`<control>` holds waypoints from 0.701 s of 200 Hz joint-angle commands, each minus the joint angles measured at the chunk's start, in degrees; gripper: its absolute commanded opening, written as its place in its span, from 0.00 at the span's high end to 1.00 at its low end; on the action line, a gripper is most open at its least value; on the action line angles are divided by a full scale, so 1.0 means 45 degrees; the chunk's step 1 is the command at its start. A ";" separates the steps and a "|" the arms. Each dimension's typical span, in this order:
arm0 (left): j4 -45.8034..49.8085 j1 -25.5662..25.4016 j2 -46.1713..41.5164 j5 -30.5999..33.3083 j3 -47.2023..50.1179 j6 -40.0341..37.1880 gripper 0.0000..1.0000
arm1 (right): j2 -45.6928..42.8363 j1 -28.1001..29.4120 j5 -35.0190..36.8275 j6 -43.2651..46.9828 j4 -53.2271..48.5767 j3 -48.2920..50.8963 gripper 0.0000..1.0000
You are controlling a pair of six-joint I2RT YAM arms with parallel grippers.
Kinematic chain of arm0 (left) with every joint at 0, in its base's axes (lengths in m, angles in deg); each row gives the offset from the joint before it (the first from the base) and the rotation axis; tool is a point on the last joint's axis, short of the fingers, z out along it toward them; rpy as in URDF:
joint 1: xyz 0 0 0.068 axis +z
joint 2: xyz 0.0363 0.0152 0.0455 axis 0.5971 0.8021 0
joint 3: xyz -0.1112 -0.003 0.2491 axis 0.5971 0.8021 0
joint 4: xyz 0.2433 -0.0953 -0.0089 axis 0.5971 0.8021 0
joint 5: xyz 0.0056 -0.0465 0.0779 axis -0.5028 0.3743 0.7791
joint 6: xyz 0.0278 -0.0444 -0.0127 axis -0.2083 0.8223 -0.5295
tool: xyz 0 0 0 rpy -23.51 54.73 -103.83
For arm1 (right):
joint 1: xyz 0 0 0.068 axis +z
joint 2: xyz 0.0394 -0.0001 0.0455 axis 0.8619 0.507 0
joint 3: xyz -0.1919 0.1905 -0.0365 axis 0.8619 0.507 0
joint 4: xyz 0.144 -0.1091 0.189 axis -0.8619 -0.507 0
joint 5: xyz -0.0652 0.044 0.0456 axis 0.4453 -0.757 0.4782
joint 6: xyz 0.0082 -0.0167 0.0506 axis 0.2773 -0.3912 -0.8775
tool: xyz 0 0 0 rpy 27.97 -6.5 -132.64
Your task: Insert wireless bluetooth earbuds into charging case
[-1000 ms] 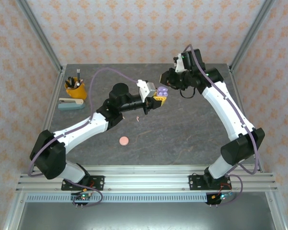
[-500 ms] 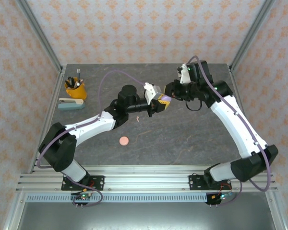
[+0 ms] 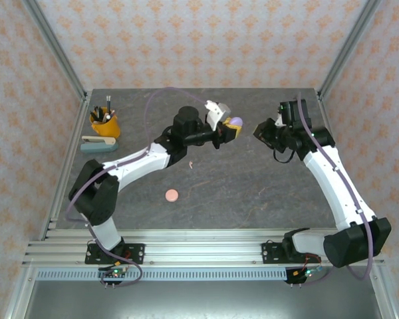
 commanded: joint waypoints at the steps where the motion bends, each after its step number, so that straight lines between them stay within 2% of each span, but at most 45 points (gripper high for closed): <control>1: 0.2043 -0.0305 0.1194 0.0645 -0.1574 0.1708 1.00 | -0.0453 -0.0214 0.1197 -0.0805 0.0296 0.0814 0.76; 50: 0.7023 -0.0565 0.5828 0.0526 -0.7300 0.6286 1.00 | -0.0900 -0.0358 0.2225 -0.0923 0.0352 0.2198 0.76; 87: 0.8982 -0.0917 0.8206 0.1078 -1.0125 0.7686 1.00 | -0.0902 -0.0397 0.2606 -0.0961 0.0509 0.2890 0.76; 140: 1.1365 -0.0959 1.0279 0.1984 -1.2554 0.9250 1.00 | -0.0900 -0.0402 0.2782 -0.1002 0.0459 0.3095 0.76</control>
